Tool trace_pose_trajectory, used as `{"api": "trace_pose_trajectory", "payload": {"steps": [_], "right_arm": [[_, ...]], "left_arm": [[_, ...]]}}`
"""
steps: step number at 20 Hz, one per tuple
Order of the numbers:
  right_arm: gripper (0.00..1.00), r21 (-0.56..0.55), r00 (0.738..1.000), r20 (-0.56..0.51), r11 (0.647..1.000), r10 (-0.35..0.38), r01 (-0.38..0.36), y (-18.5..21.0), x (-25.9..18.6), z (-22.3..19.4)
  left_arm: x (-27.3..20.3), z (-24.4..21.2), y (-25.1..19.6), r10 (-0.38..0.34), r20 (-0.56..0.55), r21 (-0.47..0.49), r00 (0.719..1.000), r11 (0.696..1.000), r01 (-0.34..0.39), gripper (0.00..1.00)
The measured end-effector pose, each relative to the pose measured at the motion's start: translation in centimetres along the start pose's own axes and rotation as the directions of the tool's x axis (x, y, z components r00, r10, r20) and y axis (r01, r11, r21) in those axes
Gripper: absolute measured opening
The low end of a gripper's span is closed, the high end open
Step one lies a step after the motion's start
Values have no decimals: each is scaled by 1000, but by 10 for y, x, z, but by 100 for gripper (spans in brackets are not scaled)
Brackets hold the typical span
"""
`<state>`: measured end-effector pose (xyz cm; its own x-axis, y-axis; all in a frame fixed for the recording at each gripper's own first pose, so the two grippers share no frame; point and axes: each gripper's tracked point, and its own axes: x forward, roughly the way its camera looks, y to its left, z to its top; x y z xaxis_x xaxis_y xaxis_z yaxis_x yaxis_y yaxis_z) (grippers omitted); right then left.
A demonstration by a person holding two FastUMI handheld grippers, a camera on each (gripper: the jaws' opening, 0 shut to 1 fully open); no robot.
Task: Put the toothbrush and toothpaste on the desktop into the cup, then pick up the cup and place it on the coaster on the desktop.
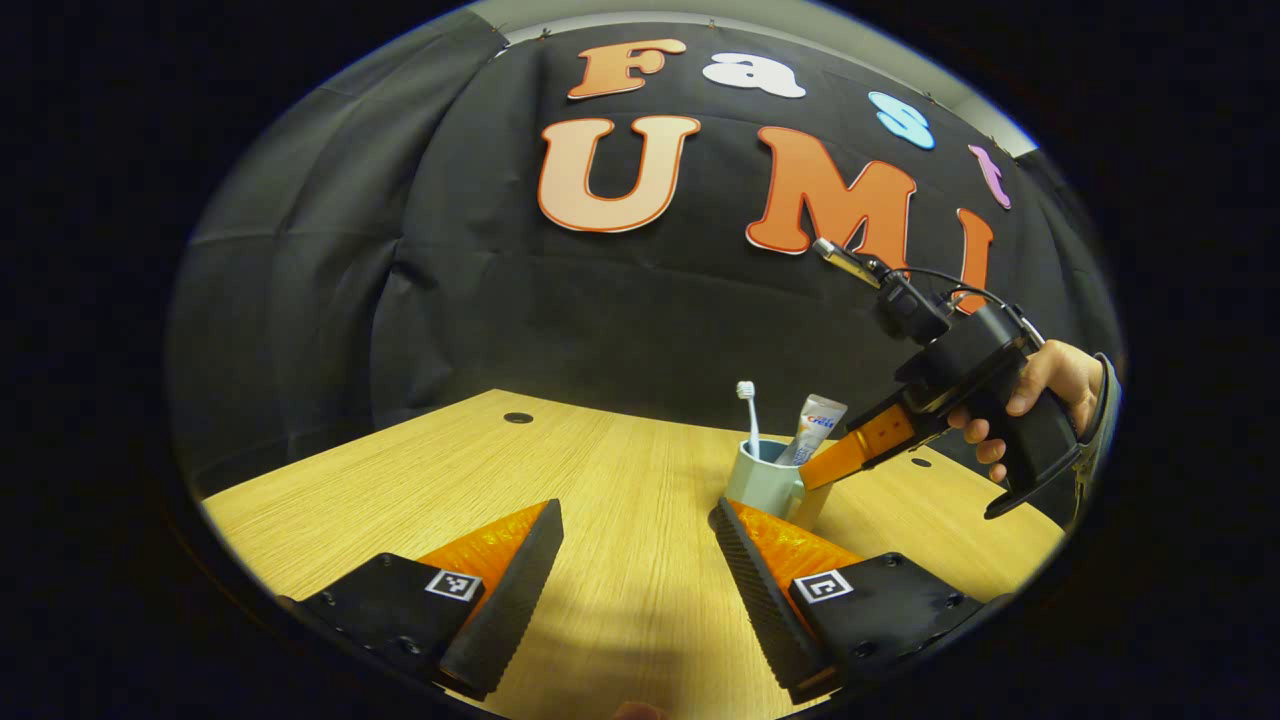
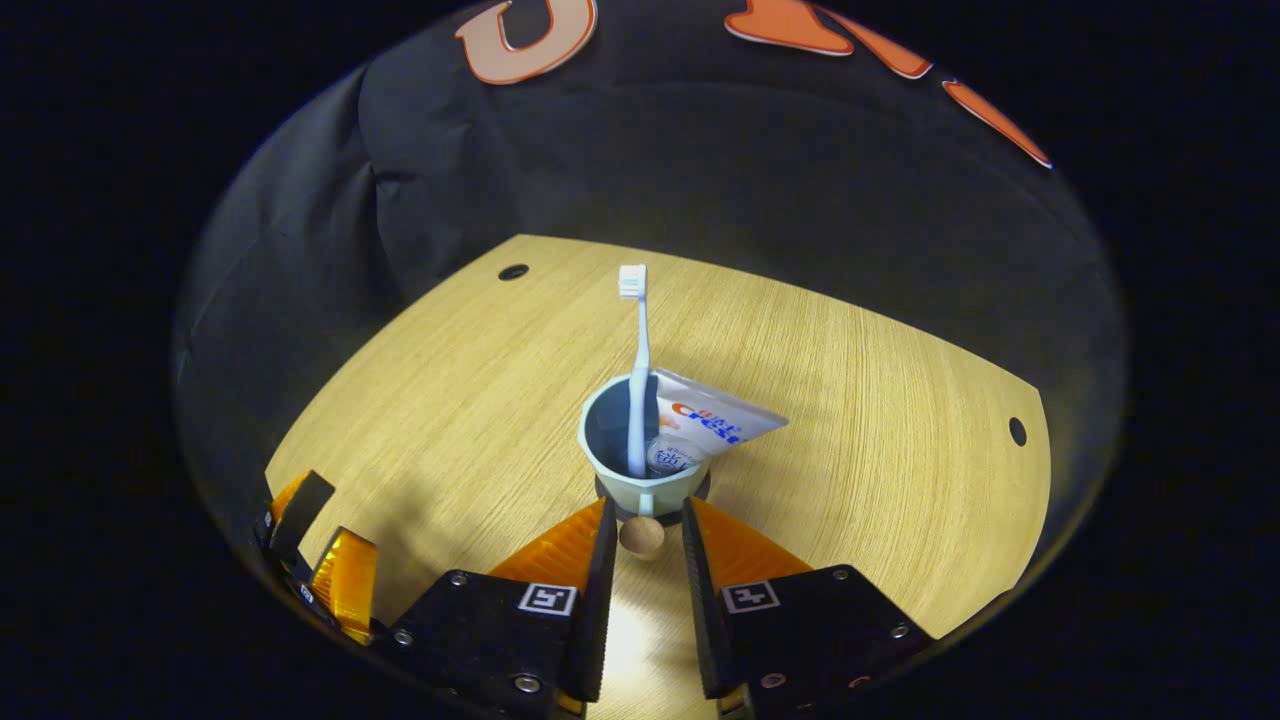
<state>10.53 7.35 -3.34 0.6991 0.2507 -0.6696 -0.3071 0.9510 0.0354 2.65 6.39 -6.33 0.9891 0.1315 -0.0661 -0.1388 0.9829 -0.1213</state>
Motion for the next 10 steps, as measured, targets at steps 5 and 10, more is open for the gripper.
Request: {"api": "trace_pose_trajectory", "payload": {"steps": [5, 10], "right_arm": [[60, -53, 985, 170, 998, -32, 41, -27, -39, 8], [78, -55, 945, 320, 995, -65, 87, -47, -67, 10]], "left_arm": [[-2, 16, -35, -61, 26, 30, 998, 998, 60, 98], [-5, 32, -64, -97, 57, 64, 994, 994, 94, 97]]}}
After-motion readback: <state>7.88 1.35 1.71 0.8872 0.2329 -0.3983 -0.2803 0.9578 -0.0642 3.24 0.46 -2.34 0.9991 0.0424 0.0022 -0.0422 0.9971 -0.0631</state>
